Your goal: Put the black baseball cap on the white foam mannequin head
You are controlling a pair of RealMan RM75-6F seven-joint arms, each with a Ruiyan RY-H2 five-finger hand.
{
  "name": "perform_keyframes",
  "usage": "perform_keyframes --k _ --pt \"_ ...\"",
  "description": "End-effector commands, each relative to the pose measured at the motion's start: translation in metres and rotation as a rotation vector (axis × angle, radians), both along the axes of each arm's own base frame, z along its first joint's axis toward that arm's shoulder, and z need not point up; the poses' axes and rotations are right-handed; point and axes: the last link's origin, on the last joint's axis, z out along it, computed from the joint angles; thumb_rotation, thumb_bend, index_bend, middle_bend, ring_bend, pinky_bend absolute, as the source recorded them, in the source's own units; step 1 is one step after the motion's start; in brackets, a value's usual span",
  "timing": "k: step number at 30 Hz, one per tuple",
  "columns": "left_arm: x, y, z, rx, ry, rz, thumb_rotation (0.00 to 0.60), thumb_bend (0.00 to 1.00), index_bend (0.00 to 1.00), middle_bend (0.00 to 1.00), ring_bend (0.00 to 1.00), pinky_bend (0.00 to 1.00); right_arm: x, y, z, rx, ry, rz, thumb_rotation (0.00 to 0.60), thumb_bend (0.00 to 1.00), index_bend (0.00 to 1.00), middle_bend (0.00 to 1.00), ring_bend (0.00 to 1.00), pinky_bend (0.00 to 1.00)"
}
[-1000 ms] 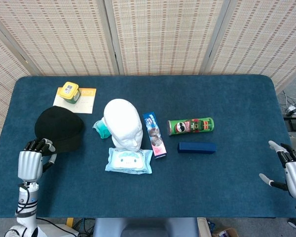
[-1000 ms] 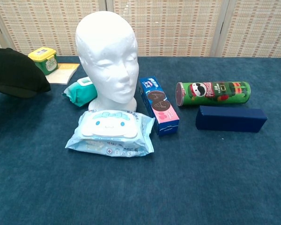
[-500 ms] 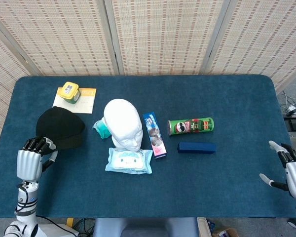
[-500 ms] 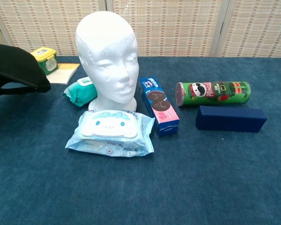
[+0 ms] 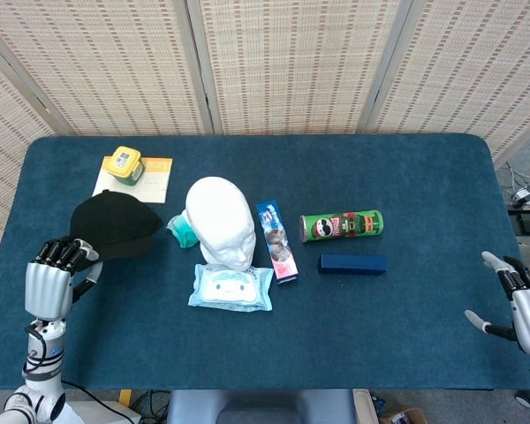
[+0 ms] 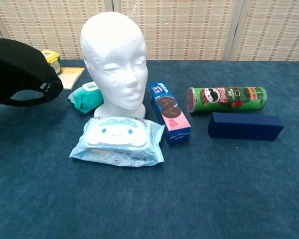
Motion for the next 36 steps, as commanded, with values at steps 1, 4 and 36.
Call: perform_keyframes --k 1,4,36 --pt "0.007 0.004 0.005 0.018 0.006 -0.026 0.6 0.36 0.89 0.55 0.39 0.43 0.0 0.0 0.0 0.0 0.0 0.0 0.6 0.0 0.15 0.27 0.16 0.45" --pt "0.012 0.006 0.009 0.031 0.006 -0.041 0.6 0.36 0.89 0.55 0.39 0.43 0.0 0.0 0.0 0.001 0.001 -0.001 0.6 0.0 0.15 0.27 0.16 0.45" --pt "0.083 0.026 0.049 0.143 -0.02 -0.216 0.6 0.36 0.89 0.55 0.39 0.43 0.001 0.0 -0.001 0.005 0.008 0.001 0.6 0.0 0.15 0.27 0.16 0.45"
